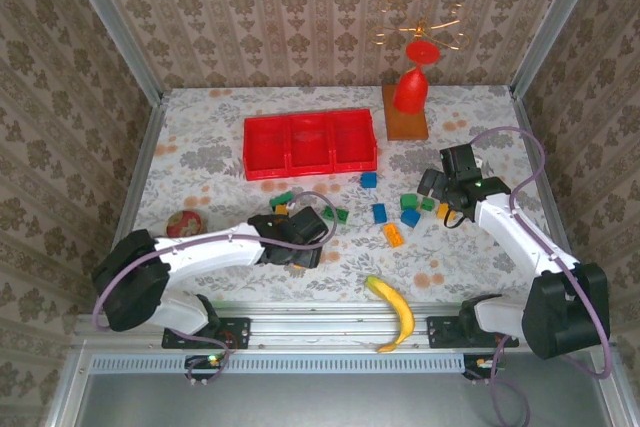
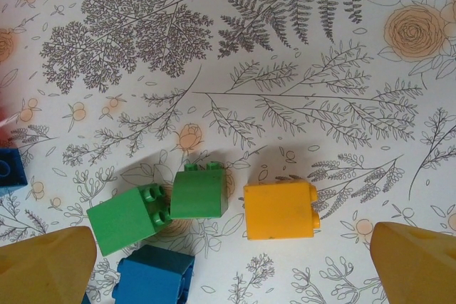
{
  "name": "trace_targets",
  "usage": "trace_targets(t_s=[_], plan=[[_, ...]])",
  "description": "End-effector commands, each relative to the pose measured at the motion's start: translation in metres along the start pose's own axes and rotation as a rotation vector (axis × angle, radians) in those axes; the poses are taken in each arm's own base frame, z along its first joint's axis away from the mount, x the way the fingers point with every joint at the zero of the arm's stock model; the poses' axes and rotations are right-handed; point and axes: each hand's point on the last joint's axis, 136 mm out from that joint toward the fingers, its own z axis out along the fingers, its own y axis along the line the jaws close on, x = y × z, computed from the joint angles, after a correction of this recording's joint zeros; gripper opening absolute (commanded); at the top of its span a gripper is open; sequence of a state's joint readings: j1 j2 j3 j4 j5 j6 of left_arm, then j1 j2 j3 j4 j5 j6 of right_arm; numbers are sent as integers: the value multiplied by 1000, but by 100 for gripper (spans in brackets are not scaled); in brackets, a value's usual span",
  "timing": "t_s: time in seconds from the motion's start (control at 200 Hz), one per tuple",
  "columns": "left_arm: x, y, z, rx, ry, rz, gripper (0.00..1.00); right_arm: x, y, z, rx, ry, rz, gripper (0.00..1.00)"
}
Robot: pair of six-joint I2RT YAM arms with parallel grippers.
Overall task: Sort the legos into containers by color
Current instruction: Pick up the lego from the middle-left of the table.
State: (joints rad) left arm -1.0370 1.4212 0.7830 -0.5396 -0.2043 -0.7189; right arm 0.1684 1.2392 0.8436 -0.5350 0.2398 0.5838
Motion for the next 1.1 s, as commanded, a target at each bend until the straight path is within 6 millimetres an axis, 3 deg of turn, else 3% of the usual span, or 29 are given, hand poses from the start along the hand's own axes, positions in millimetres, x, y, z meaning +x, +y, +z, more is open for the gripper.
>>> trace_targets(t_s=[0.0, 0.23, 0.59, 0.925, 1.095], plan=[[9, 0, 10, 15, 53, -10, 78, 0, 0, -1, 11, 4, 8, 100], [14, -2, 24, 13, 100, 4, 79, 1, 0, -1, 13, 8, 8, 100], [15, 16, 34, -72, 97, -9, 75, 3, 1, 2, 9, 12, 7, 100], [7, 39, 28, -159, 58, -57, 66, 5, 4, 5, 11, 21, -3, 100], [3, 39, 26, -169, 53, -54, 66, 8, 5, 7, 12, 32, -8, 100]])
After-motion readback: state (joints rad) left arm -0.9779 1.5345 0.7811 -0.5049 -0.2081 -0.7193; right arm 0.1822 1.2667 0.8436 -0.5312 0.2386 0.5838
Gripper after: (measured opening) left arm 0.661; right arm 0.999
